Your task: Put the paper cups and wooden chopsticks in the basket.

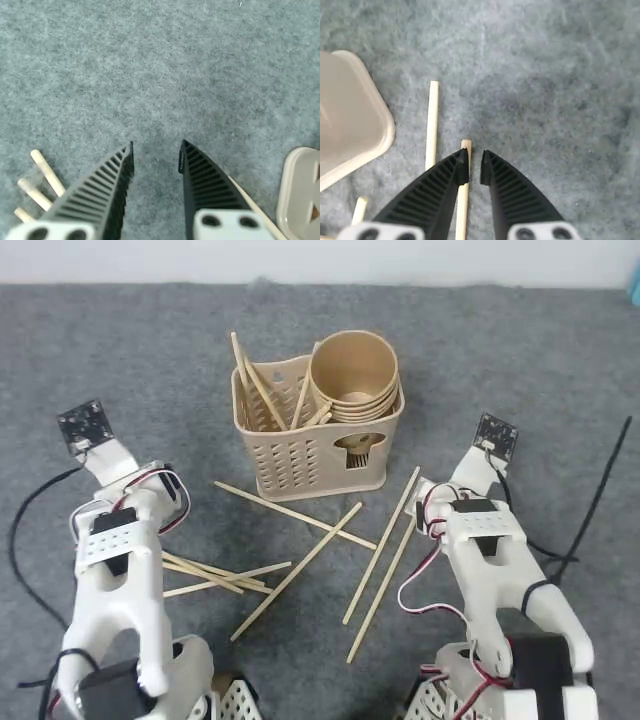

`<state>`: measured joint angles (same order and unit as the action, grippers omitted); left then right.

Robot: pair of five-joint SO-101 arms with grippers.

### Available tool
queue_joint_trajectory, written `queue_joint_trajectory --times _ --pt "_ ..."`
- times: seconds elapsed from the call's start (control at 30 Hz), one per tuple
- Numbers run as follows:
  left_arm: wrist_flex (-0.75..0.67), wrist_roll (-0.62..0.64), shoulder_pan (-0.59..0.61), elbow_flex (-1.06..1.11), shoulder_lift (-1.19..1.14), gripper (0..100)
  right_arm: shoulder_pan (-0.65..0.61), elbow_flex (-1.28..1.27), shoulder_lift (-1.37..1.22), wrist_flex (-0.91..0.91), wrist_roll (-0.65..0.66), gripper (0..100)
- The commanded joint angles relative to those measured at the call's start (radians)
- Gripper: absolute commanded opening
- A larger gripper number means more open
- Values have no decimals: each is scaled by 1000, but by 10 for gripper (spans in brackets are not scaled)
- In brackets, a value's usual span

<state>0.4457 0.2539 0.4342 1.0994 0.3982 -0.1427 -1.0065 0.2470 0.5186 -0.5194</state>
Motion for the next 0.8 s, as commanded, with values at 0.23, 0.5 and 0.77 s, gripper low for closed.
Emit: queue_joint_trajectory --times 0.23,0.5,0.77 --pt "-26 -3 5 -38 -2 137 -30 72 -38 -8 14 104" --pt "-25 -3 5 -38 -2 137 -30 104 -73 -12 14 104" --pt "-26 -3 5 -30 0 137 -41 123 -143 -8 14 104"
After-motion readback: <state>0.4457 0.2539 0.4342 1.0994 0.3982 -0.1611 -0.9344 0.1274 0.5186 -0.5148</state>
